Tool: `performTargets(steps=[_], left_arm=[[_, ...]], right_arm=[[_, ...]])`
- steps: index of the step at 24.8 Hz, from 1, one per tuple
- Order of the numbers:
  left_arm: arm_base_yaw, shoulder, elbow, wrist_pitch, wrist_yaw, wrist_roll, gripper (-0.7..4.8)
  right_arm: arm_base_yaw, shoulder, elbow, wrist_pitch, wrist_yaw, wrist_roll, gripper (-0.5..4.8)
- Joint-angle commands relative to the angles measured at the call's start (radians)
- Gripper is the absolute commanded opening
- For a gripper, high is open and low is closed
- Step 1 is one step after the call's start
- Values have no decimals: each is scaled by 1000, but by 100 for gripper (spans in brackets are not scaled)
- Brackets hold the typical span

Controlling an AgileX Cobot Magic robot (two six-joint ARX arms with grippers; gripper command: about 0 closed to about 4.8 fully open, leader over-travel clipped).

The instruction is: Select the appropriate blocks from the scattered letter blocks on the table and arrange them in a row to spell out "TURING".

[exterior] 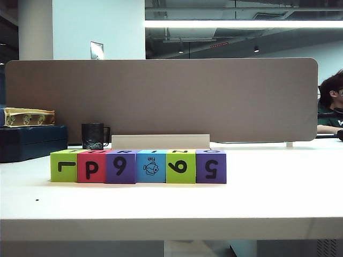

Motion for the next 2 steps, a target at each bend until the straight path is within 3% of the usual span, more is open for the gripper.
performTargets(steps=[1, 2], left_arm=[[0, 1, 1, -6, 3, 1, -5], [0, 1, 1, -6, 4, 0, -5]], right_arm=[[0, -9, -6, 7, 2, 3, -1], [0, -9, -6, 7, 2, 3, -1]])
